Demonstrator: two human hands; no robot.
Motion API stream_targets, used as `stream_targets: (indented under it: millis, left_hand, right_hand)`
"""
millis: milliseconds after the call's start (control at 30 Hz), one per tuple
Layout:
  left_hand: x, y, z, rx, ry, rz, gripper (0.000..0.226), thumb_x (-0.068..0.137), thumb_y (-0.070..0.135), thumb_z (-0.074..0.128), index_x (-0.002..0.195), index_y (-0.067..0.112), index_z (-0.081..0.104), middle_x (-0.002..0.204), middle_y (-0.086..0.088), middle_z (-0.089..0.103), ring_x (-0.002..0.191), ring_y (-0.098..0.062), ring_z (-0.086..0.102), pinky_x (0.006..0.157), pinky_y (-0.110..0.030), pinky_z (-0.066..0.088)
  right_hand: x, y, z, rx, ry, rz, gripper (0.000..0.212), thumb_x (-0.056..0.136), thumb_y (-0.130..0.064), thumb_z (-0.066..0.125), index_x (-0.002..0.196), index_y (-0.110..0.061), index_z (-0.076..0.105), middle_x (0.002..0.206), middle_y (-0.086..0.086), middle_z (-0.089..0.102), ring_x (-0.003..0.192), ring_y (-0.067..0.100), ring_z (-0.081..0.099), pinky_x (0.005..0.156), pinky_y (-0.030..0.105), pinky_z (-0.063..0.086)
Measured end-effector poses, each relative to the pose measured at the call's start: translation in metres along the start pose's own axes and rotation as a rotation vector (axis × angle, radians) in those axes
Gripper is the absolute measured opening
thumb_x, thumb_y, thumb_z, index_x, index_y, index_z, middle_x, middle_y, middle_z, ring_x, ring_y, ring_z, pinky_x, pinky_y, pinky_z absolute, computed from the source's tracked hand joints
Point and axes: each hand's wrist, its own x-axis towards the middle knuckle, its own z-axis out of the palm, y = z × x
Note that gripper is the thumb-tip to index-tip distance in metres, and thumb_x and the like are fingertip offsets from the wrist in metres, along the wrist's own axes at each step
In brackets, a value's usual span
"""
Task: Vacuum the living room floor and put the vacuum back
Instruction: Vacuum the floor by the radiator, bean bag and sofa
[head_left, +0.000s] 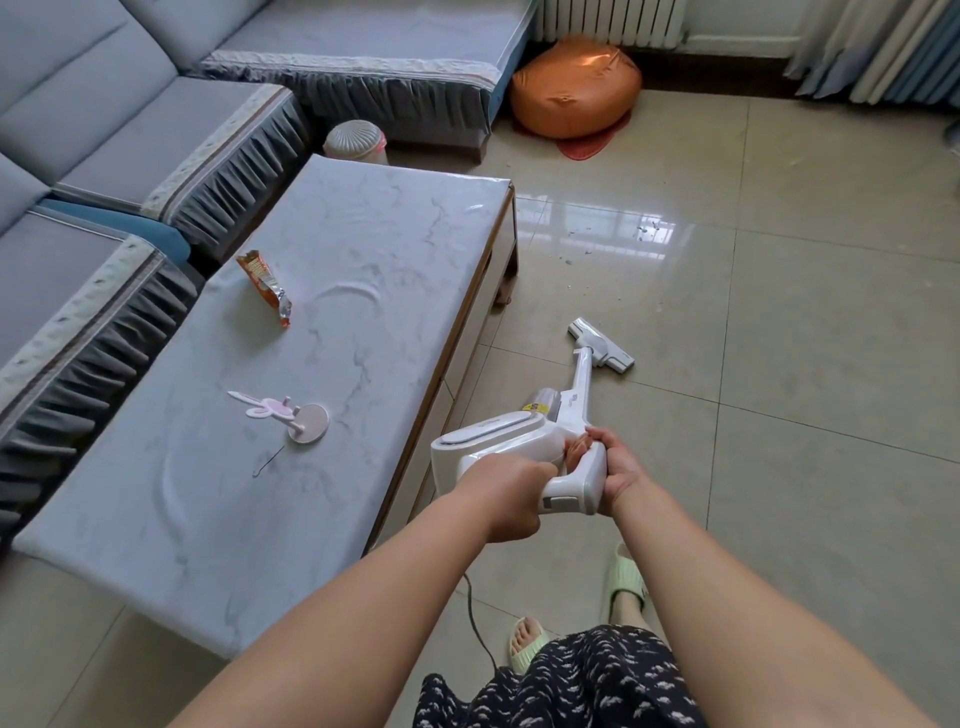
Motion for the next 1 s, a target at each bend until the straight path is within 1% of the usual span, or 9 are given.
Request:
stream_targets:
  millis: [167,333,400,467,500,633,733,833,1000]
  left_hand:
    - [0.025,0.001,-0.009,-0.015,0.000,-0.007,0.020,0.080,0.014,0.060,0.098,0.024,0.057,0.098,-0.002,0.065,0.090,-0.025,0.059,0.069,-0.029,0.043]
    - [0.061,0.010,-0.021,-0.011,0.000,-0.005,0.021,0.080,0.015,0.061,0.098,0.025,0.057,0.099,-0.002,0.066,0.091,-0.025,0.059,0.069,-0.028,0.041]
    - [0.076,0.015,-0.026,-0.003,0.000,-0.006,0.020,0.080,0.015,0.060,0.097,0.025,0.056,0.098,-0.002,0.066,0.091,-0.025,0.059,0.068,-0.028,0.040]
    - [0.090,0.019,-0.028,-0.004,0.001,-0.008,0.019,0.079,0.015,0.059,0.095,0.024,0.056,0.097,-0.002,0.065,0.091,-0.026,0.059,0.067,-0.028,0.041]
    - [0.098,0.021,-0.030,-0.003,-0.003,-0.006,0.019,0.079,0.015,0.059,0.095,0.024,0.056,0.097,-0.002,0.065,0.090,-0.026,0.059,0.067,-0.028,0.041]
    - [0.125,0.026,-0.037,0.000,-0.013,-0.005,0.019,0.079,0.015,0.058,0.095,0.024,0.055,0.096,-0.002,0.065,0.090,-0.027,0.059,0.067,-0.029,0.041]
    - [0.140,0.030,-0.042,0.011,-0.014,0.001,0.019,0.080,0.015,0.058,0.096,0.024,0.055,0.097,-0.002,0.065,0.091,-0.027,0.059,0.067,-0.028,0.040]
    - [0.164,0.036,-0.049,0.012,-0.024,0.002,0.017,0.079,0.015,0.058,0.092,0.024,0.054,0.095,-0.003,0.065,0.089,-0.028,0.059,0.065,-0.029,0.039]
    - [0.193,0.045,-0.058,0.014,-0.031,0.008,0.017,0.079,0.014,0.058,0.088,0.025,0.049,0.094,-0.003,0.065,0.088,-0.028,0.059,0.064,-0.028,0.036]
  right_hand:
    - [0.002,-0.023,0.014,-0.028,-0.019,-0.025,0.064,0.005,0.020,0.081,0.056,-0.005,0.050,0.044,-0.001,0.050,0.032,0.012,0.049,0.038,0.017,0.047]
    - [0.002,-0.060,0.025,-0.030,-0.021,-0.038,0.058,0.005,0.019,0.080,0.050,-0.004,0.051,0.044,-0.002,0.050,0.032,0.011,0.049,0.038,0.017,0.046]
    - [0.002,-0.074,0.030,-0.041,0.006,-0.041,0.052,0.014,0.017,0.081,0.052,-0.005,0.051,0.044,-0.002,0.050,0.032,0.011,0.048,0.038,0.017,0.046]
    - [0.002,-0.089,0.034,-0.040,0.050,-0.051,0.043,0.033,0.010,0.079,0.058,-0.007,0.049,0.044,-0.002,0.050,0.032,0.010,0.048,0.037,0.017,0.045]
    - [0.004,-0.097,0.035,-0.029,0.050,-0.056,0.045,0.031,0.011,0.079,0.058,-0.008,0.048,0.044,-0.002,0.049,0.032,0.010,0.048,0.037,0.017,0.045]
    - [0.006,-0.125,0.041,-0.024,0.006,-0.043,0.058,0.004,0.019,0.080,0.048,-0.004,0.051,0.045,-0.001,0.050,0.032,0.011,0.048,0.037,0.017,0.046]
    - [0.007,-0.140,0.047,-0.024,0.017,-0.044,0.058,0.005,0.019,0.080,0.049,-0.004,0.051,0.045,-0.001,0.050,0.032,0.011,0.048,0.037,0.017,0.045]
    - [0.009,-0.164,0.051,-0.012,0.013,-0.050,0.054,0.015,0.017,0.080,0.054,-0.005,0.050,0.045,-0.001,0.049,0.032,0.010,0.048,0.037,0.016,0.045]
    - [0.014,-0.197,0.056,0.001,0.008,-0.060,0.063,0.005,0.019,0.080,0.054,-0.006,0.049,0.046,-0.002,0.049,0.033,0.010,0.048,0.037,0.017,0.045]
